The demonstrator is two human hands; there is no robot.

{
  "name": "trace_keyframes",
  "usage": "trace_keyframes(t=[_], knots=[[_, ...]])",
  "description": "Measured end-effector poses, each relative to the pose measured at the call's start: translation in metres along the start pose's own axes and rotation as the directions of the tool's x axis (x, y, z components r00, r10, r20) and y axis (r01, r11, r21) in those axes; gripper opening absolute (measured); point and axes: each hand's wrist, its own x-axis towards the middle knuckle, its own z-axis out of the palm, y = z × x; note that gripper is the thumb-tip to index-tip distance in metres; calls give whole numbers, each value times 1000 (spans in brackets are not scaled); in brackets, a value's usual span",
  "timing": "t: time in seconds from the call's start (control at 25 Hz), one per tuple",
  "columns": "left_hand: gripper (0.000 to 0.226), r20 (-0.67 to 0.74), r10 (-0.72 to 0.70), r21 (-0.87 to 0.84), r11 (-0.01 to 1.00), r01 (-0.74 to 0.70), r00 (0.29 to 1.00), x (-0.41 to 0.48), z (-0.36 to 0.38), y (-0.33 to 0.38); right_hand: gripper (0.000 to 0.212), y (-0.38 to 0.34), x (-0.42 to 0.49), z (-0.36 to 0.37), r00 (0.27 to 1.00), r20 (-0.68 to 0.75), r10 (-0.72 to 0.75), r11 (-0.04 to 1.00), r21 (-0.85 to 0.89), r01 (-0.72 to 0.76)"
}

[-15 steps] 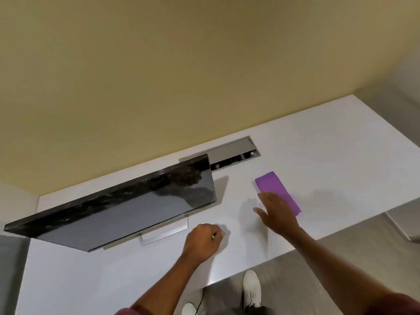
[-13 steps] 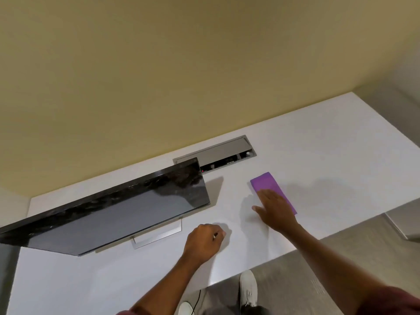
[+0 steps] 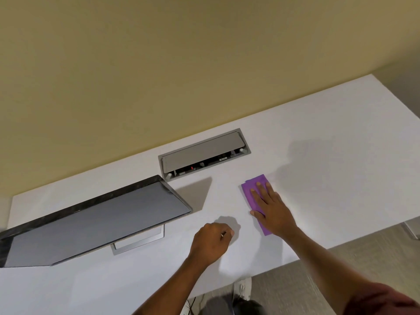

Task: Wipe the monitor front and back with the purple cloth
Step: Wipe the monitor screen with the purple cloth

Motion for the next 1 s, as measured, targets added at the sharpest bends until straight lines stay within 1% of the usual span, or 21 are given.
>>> trace_keyframes(t=[0.12, 0.16, 0.2, 0.28, 0.32, 0.4, 0.52, 0.6, 0.72, 0.88, 1.0], knots=[[25, 8, -9, 0, 1000, 9, 1000, 1, 6, -4, 72, -6, 2, 4, 997, -81, 6, 999, 34, -3], [23, 9, -15, -6, 1000, 15, 1000, 0, 7, -5, 76, -7, 3, 3, 997, -75, 9, 999, 46, -6], [23, 2, -18, -9, 1000, 18, 1000, -1, 8, -5, 87, -7, 4, 3, 998, -68, 14, 998, 60, -10], [38, -25, -33, -9, 999, 33, 999, -2, 9, -6, 117, -4, 3, 0, 999, -16, 34, 996, 82, -32], [45, -38, -40, -10, 999, 40, 998, -2, 10, -6, 125, -1, 3, -1, 999, 3, 39, 995, 90, -39], [54, -60, -30, 20, 999, 31, 998, -3, 8, -2, 127, 5, 2, -1, 1000, -17, 19, 997, 77, -17], [56, -79, -20, 48, 999, 24, 997, -5, 6, 0, 119, 3, 1, -1, 996, -89, 22, 999, 50, -18], [55, -117, 5, 56, 998, 2, 993, -9, 3, 0, 106, -4, -2, 0, 983, -180, 29, 997, 82, -14], [53, -205, 75, 80, 995, -59, 976, -18, -2, -1, 86, -26, -12, -10, 945, -325, 40, 995, 103, -7], [50, -273, 160, 88, 986, -141, 949, -40, -20, 4, 64, -72, -28, -36, 898, -421, 130, 986, 153, -71], [44, -328, 242, 93, 970, -223, 913, -68, -42, 11, 57, -109, -42, -59, 856, -480, 191, 974, 203, -104]])
